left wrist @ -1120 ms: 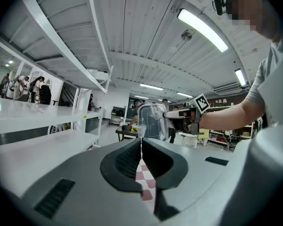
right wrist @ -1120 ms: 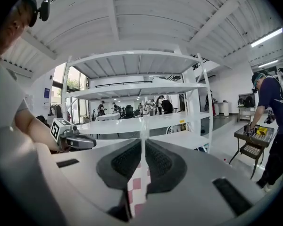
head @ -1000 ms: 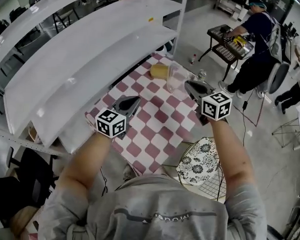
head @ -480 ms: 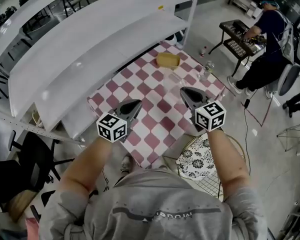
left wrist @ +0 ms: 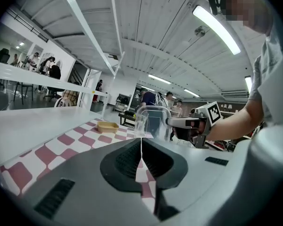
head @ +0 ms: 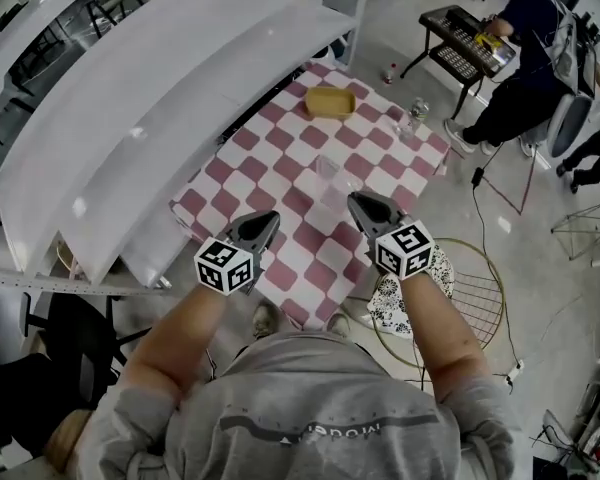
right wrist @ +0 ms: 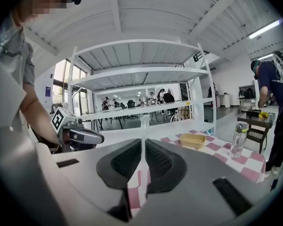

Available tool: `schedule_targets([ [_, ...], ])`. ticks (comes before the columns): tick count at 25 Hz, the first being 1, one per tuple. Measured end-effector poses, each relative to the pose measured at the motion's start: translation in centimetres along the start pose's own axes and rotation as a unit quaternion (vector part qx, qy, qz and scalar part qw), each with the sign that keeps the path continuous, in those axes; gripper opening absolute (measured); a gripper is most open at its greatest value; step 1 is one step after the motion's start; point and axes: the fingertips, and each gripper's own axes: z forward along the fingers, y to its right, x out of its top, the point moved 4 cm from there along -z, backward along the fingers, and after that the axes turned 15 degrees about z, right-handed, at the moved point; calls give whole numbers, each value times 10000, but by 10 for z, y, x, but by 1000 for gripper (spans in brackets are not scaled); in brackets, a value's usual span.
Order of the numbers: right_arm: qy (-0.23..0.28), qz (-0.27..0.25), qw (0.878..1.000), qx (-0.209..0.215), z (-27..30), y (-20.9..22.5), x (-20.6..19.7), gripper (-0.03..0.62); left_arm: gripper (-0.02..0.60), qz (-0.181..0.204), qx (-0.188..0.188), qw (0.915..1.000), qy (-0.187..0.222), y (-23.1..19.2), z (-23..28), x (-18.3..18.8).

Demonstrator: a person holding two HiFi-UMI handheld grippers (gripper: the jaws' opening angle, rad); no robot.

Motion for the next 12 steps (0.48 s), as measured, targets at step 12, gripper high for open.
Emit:
schedule_targets([
  [12,-226,379,9982,-398,-10,4,-64,40,18,-151,-127,9993,-307,11,2,-44],
])
